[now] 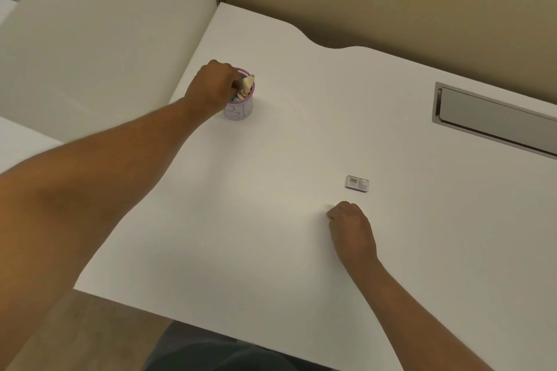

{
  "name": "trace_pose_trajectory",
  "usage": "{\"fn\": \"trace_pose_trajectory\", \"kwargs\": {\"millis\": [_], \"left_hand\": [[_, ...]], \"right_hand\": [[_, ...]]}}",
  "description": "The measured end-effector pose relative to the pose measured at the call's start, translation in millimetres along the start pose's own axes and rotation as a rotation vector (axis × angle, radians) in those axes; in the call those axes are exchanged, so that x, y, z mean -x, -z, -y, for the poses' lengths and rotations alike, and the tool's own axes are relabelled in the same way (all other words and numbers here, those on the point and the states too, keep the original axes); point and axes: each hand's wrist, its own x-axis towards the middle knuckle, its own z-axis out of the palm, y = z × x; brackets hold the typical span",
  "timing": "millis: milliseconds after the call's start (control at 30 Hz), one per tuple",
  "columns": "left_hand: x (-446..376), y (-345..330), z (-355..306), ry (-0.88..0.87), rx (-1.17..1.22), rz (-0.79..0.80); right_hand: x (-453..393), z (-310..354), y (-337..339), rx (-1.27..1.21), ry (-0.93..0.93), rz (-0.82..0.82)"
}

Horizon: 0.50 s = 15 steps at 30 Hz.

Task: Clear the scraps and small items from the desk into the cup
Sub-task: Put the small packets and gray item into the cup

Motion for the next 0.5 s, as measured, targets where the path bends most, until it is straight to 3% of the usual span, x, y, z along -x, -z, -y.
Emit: {"fn": "trace_pose_trajectory", "kwargs": {"millis": [300,500], "left_hand": [[-11.5,2.8,-11.5,-0.049,-0.249,0.258],[-10.9,24.9,-5.0,-0.031,-0.120,0.164]], "right_hand": [[-3.0,2.7,-1.1,0.017,-0.022,-0.019],[-9.3,4.1,3.7,-0.073,-0.121,0.005]]}}
